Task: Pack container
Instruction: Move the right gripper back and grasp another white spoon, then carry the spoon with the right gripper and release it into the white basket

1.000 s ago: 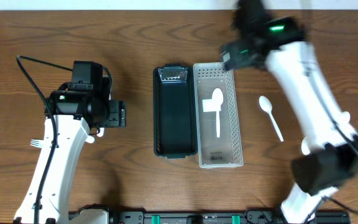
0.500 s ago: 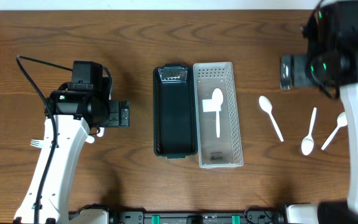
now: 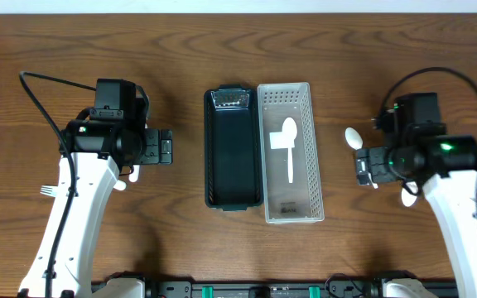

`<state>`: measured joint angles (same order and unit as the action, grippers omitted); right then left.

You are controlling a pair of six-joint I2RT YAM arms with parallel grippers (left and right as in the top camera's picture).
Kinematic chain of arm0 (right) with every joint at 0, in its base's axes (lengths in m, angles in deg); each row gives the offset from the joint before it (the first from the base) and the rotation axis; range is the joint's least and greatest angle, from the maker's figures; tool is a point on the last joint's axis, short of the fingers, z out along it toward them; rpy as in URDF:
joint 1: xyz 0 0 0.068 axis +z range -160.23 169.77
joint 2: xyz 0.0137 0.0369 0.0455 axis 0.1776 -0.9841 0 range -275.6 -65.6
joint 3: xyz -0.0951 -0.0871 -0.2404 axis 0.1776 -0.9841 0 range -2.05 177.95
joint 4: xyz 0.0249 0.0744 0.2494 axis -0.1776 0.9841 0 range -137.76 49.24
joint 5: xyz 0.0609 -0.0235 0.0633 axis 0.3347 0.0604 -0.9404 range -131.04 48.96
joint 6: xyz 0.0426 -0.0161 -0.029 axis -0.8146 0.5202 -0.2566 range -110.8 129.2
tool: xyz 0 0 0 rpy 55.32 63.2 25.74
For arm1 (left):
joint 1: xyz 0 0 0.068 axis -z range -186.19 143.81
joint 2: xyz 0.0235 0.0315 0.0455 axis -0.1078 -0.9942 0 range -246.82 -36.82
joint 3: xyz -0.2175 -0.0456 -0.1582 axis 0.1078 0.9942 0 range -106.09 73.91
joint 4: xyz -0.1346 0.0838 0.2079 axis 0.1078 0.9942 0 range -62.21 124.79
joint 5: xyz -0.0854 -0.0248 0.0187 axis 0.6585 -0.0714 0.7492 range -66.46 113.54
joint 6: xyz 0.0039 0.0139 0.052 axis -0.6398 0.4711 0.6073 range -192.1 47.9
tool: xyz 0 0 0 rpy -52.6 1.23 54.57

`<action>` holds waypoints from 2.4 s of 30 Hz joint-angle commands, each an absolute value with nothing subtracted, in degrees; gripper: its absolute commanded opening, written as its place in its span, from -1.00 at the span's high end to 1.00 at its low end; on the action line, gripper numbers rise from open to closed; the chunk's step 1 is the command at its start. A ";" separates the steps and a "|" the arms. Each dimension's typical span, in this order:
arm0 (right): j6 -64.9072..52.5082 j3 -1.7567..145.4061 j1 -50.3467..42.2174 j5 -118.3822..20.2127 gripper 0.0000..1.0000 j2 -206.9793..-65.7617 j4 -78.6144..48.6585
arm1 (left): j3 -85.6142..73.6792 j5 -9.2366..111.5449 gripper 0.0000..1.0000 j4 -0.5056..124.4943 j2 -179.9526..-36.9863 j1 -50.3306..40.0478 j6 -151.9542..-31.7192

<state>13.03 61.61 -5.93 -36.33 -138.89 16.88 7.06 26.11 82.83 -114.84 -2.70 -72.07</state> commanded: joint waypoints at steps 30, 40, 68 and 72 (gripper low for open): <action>23.53 60.27 -13.32 -41.69 -0.98 -172.40 -2.03 | 6.14 25.43 -0.96 82.83 -115.06 -2.64 -71.76; 20.77 60.27 -13.32 -39.59 -0.40 -172.75 -3.99 | 6.14 25.41 -0.96 82.83 -115.06 -2.64 -71.76; 14.02 72.93 -9.74 -41.75 0.97 -169.82 5.95 | 6.14 25.43 -0.96 82.94 -115.06 -2.64 -71.76; 10.06 85.15 -5.96 -42.23 0.97 -167.81 12.14 | 6.14 25.43 -0.96 82.90 -115.06 -2.64 -71.76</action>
